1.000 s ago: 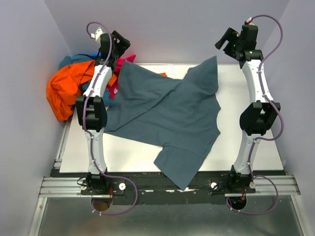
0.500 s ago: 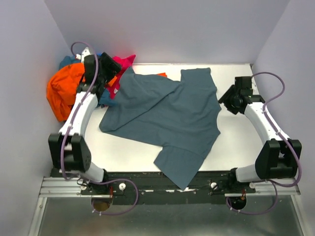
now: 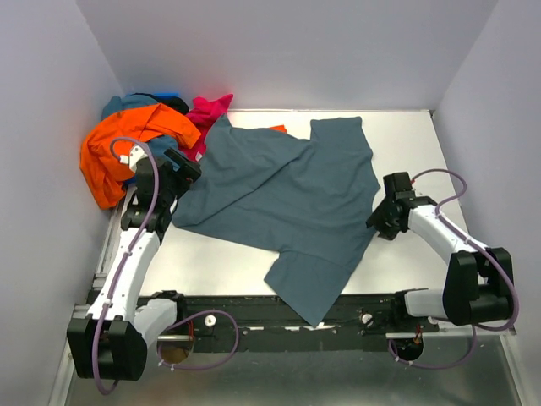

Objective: Fold and stack the t-shirts

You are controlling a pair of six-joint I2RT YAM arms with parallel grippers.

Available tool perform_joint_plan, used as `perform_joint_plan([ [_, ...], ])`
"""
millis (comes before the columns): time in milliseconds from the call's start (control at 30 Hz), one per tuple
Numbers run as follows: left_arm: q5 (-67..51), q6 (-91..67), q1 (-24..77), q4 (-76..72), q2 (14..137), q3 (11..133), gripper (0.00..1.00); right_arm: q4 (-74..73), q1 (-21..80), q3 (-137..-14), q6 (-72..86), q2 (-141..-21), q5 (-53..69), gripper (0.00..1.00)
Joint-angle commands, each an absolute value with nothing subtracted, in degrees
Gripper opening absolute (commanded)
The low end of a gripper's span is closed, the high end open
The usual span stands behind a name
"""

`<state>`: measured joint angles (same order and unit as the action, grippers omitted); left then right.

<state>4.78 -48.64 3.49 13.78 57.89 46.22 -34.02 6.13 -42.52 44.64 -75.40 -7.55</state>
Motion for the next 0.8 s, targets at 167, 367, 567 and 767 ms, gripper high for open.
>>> perform_joint_plan([
  [167, 5.3, -46.0, 3.2, 18.2, 57.2, 49.9, 0.99, -33.1, 6.3, -41.7, 49.7, -80.3, -11.0, 0.51],
  [367, 4.9, -45.8, 2.9, 18.0, 57.3, 50.0, 0.99, -34.0, 6.3, -44.6, 50.7, -85.8, -11.6, 0.21],
  [567, 4.5, -46.9, 2.8, 15.5, 59.5, 49.0, 0.98, -36.9, 3.0, -44.3, 51.9, -82.3, -16.3, 0.01],
  [767, 1.9, -51.2, 3.7, 5.7, 66.3, 47.2, 0.88, -37.6, -9.2, -44.5, 49.3, -78.4, -17.1, 0.01],
])
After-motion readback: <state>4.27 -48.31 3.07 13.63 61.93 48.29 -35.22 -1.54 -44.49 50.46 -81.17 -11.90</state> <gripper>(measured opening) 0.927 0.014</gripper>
